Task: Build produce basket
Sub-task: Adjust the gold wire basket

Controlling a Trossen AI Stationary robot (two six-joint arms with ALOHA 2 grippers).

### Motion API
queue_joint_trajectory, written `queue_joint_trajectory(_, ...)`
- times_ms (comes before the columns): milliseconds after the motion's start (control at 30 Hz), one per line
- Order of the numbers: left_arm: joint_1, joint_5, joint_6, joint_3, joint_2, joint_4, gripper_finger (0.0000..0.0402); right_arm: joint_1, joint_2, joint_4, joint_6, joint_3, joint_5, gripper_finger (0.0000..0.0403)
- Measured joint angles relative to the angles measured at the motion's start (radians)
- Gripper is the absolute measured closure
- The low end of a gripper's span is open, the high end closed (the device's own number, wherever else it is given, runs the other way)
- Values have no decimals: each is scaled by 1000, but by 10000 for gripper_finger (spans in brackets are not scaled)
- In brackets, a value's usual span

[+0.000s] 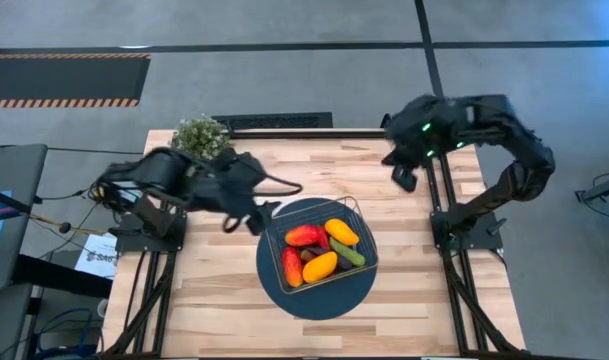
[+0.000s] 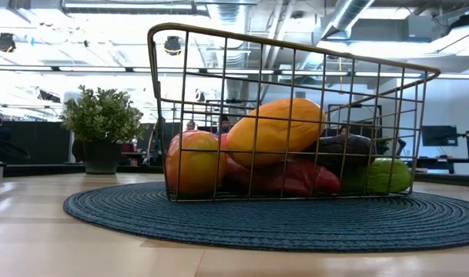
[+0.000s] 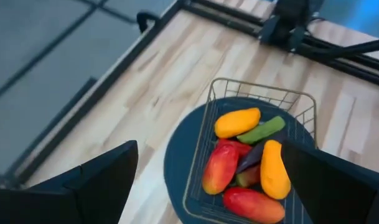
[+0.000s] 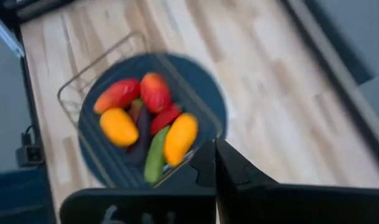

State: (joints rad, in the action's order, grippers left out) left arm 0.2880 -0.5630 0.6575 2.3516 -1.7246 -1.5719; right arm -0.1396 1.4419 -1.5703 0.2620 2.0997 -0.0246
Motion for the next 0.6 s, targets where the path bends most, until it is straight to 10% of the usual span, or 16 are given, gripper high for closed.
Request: queue_joint_trajectory(600, 144, -45, -278, 0, 201, 1, 24, 208, 158, -1, 546, -402, -30, 386)
